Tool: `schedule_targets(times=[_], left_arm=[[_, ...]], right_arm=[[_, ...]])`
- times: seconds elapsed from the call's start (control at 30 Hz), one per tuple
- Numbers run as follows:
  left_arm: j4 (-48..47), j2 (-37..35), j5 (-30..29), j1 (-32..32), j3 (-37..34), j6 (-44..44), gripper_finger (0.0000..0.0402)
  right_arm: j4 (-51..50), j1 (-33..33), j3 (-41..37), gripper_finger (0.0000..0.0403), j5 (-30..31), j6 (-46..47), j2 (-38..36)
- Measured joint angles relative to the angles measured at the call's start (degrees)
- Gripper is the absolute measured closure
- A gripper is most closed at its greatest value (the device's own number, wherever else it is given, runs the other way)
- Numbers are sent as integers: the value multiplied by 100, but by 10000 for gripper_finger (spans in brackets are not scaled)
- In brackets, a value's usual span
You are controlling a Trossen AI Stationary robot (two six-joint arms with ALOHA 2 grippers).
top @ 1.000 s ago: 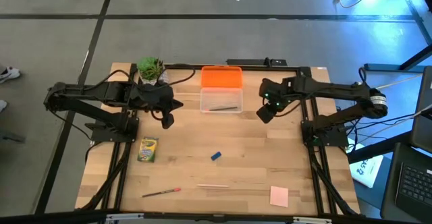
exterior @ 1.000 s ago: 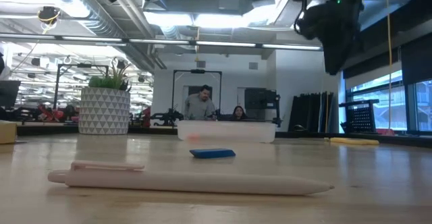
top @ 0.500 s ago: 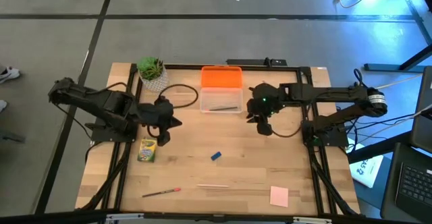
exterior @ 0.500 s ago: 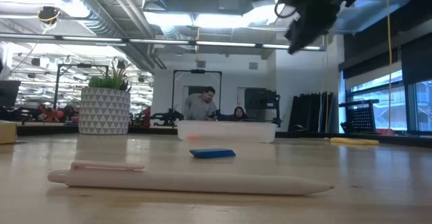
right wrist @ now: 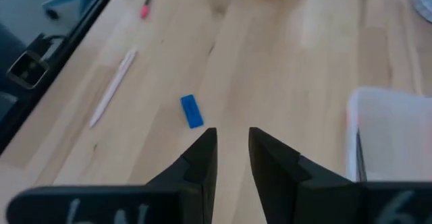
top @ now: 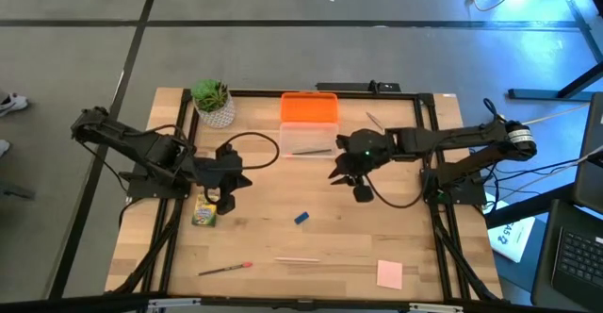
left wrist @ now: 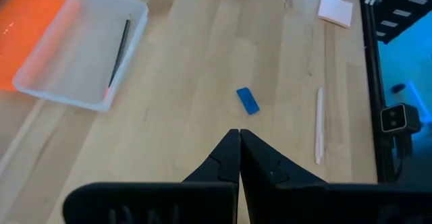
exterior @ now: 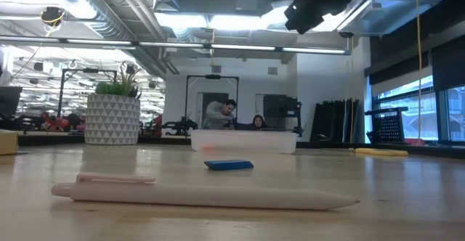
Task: Pack school essentials
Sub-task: Put the blue eraser into the orange supply box
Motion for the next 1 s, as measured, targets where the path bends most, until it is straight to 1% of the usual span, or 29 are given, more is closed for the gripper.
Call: schedule_targets(times=[0.17,0.27,0.4,0.53,0.63,0.77,0.9,1.0], left_arm=[[-110,0,2,0,0,1,401],[-146,0,89,0,0,-8,401],[-146,0,114,0,0,9,401],[-146,0,116,0,0,10,401],[-144,0,118,0,0,-19,401],[-142,-2,118,0,0,84,401],[-146,-1,122,0,0,372,401],[-153,-1,122,0,0,467,401]], right_arm=[[38,140,0,309,490,407,0],[38,221,0,290,667,412,0],[77,261,0,252,733,352,0],[139,259,1,217,649,-160,40],[364,276,9,206,473,-470,266],[946,325,10,210,-147,-679,800],[1641,405,7,217,-289,-939,1426],[2170,447,7,219,-300,-961,1870]])
